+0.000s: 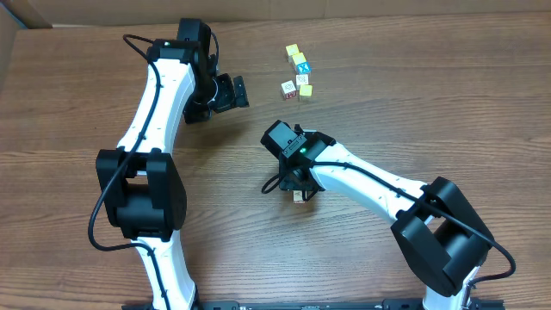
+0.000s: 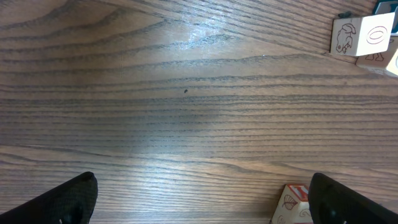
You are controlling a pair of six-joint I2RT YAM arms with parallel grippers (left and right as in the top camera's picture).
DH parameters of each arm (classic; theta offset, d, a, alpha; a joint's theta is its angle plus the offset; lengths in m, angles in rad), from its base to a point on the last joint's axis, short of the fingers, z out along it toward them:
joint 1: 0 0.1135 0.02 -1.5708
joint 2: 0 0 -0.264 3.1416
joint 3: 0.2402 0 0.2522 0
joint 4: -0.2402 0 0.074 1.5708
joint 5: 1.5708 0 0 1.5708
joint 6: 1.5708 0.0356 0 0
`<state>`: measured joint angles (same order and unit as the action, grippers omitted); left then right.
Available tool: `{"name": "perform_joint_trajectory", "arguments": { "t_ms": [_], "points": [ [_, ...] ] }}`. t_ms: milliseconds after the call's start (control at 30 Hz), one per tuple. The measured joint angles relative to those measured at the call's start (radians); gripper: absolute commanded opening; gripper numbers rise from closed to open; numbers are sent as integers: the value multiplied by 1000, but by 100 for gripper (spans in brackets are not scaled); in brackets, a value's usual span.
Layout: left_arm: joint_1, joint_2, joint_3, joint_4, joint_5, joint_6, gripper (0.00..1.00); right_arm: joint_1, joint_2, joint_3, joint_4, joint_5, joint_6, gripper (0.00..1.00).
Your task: Flip 4 blocks
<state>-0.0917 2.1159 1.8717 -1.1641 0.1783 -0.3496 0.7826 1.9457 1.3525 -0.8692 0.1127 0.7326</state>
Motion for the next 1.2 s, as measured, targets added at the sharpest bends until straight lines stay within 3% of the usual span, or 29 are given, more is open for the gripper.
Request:
{"name": "perform_joint_trajectory", "arguments": {
  "t_ms": [1200],
  "points": [
    [0,0,0,0,0,0,99,0,0,-6,-4,-12,-10,49]
  ]
}}
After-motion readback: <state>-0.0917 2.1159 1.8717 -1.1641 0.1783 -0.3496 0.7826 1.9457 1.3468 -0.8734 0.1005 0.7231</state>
